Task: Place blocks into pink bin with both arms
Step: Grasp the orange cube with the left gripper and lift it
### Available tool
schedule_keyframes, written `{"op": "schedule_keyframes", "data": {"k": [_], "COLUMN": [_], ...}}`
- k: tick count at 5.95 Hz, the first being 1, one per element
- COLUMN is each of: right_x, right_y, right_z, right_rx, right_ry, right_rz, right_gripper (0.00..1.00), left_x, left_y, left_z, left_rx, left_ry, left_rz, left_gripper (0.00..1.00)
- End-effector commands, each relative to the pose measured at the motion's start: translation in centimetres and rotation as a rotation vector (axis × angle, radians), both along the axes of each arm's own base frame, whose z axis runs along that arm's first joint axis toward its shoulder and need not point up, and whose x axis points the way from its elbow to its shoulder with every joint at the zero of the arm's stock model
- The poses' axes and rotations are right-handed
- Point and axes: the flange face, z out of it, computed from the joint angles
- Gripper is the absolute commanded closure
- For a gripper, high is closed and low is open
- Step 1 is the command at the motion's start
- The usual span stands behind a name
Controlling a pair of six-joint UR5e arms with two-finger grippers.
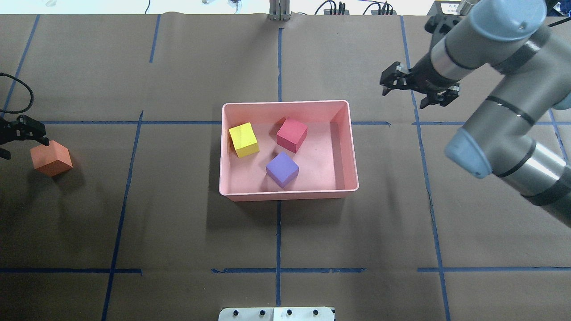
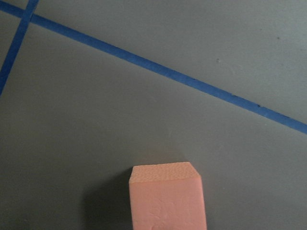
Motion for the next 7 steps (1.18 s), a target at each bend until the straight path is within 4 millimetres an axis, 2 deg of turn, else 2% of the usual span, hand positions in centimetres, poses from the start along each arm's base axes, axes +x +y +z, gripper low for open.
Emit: {"op": "schedule_keyframes", "data": {"k": [1, 2, 3, 5, 6, 7], "right_x": [12.2, 15.0, 15.2, 15.3, 15.4, 15.3], "right_y": [-0.7, -0.2, 0.1, 0.6, 0.7, 0.7], "right_z": [6.7, 8.5, 9.1, 8.8, 8.7, 8.6], "right_rx": [0.04, 0.048, 0.056, 0.065, 0.068, 0.07], "right_ry": [-0.033, -0.042, -0.03, -0.031, -0.03, -0.031], "right_rz": [-0.09, -0.101, -0.106, -0.106, -0.103, -0.104], "right_gripper": [0.0, 0.0, 0.0, 0.0, 0.0, 0.0], "left_x": [0.2, 0.8, 1.1, 3.4, 3.8, 4.2], "left_y": [-0.3, -0.3, -0.7, -0.1, 0.1, 0.2], "left_z": [1.2, 2.4, 3.4, 3.1, 3.3, 4.2], "left_rx": [-0.01, -0.007, 0.013, -0.001, -0.003, 0.006], "left_ry": [-0.005, -0.003, 0.015, 0.023, 0.021, 0.025], "left_rz": [0.001, 0.01, 0.002, 0.021, 0.031, 0.038], "left_gripper": [0.0, 0.0, 0.0, 0.0, 0.0, 0.0]}}
